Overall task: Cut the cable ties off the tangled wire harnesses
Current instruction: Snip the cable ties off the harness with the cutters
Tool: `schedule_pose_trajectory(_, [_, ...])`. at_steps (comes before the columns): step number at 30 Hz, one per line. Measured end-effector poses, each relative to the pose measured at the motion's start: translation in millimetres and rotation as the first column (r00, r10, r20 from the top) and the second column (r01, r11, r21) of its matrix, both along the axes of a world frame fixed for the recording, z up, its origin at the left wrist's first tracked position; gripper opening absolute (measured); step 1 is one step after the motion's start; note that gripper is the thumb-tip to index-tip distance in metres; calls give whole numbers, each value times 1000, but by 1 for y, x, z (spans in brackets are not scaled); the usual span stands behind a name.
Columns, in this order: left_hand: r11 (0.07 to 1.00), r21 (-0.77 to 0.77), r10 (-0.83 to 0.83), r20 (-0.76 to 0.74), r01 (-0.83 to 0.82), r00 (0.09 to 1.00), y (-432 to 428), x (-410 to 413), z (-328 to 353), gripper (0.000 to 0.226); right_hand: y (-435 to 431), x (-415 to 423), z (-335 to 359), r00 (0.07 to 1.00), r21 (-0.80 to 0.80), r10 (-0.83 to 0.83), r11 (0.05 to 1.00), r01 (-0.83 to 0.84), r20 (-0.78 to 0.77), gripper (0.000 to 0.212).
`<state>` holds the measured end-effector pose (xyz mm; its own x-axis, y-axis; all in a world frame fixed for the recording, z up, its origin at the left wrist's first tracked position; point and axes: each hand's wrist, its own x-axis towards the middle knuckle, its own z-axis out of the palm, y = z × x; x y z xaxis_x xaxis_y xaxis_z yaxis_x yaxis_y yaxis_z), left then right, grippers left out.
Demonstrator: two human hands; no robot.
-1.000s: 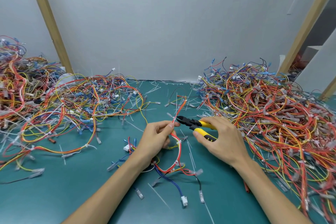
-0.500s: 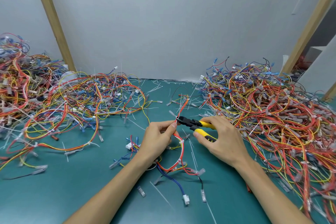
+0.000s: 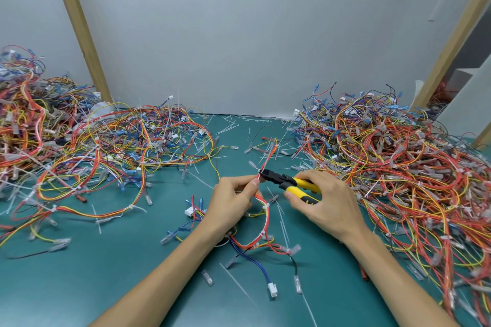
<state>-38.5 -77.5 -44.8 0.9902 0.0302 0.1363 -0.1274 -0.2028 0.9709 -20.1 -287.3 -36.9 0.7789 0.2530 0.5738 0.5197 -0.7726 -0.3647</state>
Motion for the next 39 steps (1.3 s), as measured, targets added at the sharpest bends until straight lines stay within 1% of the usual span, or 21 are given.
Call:
schedule_pose_trajectory(3, [1000, -8, -3, 2, 3, 1000, 0, 0, 0, 34, 1, 0, 0, 1000, -16, -14, 1000, 14, -14, 28])
schedule_pose_trajectory(9, [1000, 6, 0, -13, 0, 1000, 0, 0, 0, 33, -1, 2, 1, 991, -63, 7, 998, -15, -131, 27])
schedule_pose_trajectory(13, [999, 28, 16, -19, -15, 1000, 1, 1, -2, 35, -1, 2, -1, 978, -57, 0, 998, -12, -210, 36])
schedule_pose_trajectory(17, [999, 30, 21, -18, -21, 1000, 1, 2, -3, 36, 2, 0, -2, 984, -118, -30, 993, 9, -177, 33])
schedule_pose_trajectory(20, [998, 62, 23, -4, -23, 1000, 1, 3, -5, 31, 2, 1, -1, 986, -137, -46, 990, 24, -158, 32])
schedule_pose_trajectory(24, [982, 187, 19, 97, -38, 995, 0, 4, -11, 25, 3, -1, -3, 991, -155, -44, 988, 24, -130, 32])
schedule_pose_trajectory(26, [981, 192, 20, 114, -42, 993, -1, 4, -13, 25, 3, -1, -4, 992, -167, -47, 986, 27, -116, 35])
schedule_pose_trajectory(31, [983, 176, 23, 105, -41, 994, 0, 7, -15, 24, 2, 2, -2, 992, -172, -69, 984, 50, -108, 36])
schedule_pose_trajectory(34, [977, 212, 14, 99, -34, 995, 0, 2, -10, 26, 3, 2, -5, 992, -169, -79, 984, 62, -99, 37])
schedule_pose_trajectory(39, [981, 193, 25, 58, -36, 998, 0, 0, -2, 24, 3, 5, -5, 990, -161, -58, 986, 37, -128, 42])
